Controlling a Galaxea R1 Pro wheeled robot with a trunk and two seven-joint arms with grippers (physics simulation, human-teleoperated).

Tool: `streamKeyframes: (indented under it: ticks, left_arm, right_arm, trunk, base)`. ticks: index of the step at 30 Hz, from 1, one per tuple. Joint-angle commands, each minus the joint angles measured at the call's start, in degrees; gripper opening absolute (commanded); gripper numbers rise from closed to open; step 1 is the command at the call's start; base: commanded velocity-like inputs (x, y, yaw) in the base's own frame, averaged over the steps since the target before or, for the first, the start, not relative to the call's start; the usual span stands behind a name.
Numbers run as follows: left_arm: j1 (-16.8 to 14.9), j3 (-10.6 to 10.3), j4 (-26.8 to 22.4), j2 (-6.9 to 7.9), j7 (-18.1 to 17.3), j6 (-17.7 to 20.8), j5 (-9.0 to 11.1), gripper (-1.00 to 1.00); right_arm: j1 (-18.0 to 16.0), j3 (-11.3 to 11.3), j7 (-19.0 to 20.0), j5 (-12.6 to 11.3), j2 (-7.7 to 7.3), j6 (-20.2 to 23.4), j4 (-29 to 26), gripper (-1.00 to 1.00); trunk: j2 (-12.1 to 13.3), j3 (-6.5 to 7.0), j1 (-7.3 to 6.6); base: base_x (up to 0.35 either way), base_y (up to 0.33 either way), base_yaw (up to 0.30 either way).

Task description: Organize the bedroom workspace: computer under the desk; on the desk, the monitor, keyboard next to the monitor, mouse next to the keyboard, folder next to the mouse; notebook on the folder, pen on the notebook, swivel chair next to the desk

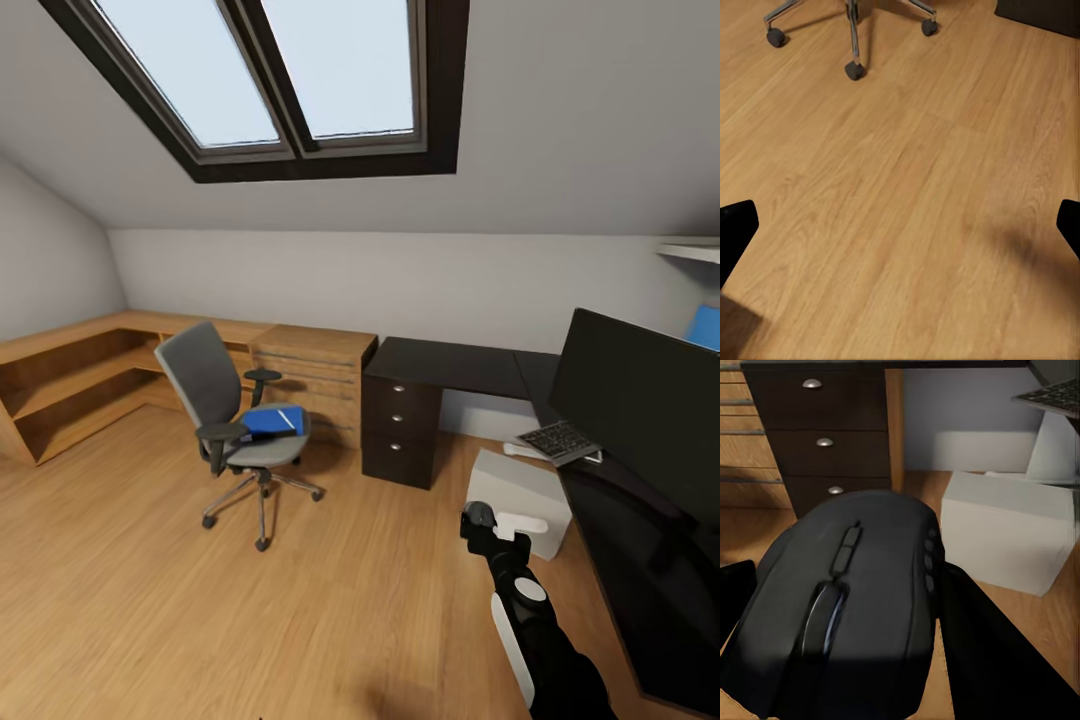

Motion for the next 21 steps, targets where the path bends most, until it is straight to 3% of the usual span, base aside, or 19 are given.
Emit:
streamKeyframes:
  ticks: [1, 11, 21]
  left_arm:
    - [0.0, -0.2, 0.0, 0.02, 0.1, -0.2, 0.5, 1.00]
    - [0.0, -0.2, 0.0, 0.02, 0.1, -0.2, 0.5, 1.00]
    - [0.0, -0.2, 0.0, 0.02, 0.1, -0.2, 0.5, 1.00]
  right_arm:
    - [0.0, 0.0, -0.1, -0.1, 0.04, 0.3, -0.1, -1.00]
    - [0.0, 0.0, -0.1, -0.1, 0.13, 0.3, 0.6, -1.00]
    - [0.0, 0.0, -0.1, -0.1, 0.13, 0.3, 0.7, -1.00]
  trunk:
    - [0.0, -0.02, 0.00]
    - [0.0, 0.08, 0.00]
    - [0.0, 0.08, 0.00]
  base:
    - [0.036, 0.014, -0.191]
    - [0.209, 0.137, -0.239]
    - [0.293, 0.019, -0.258]
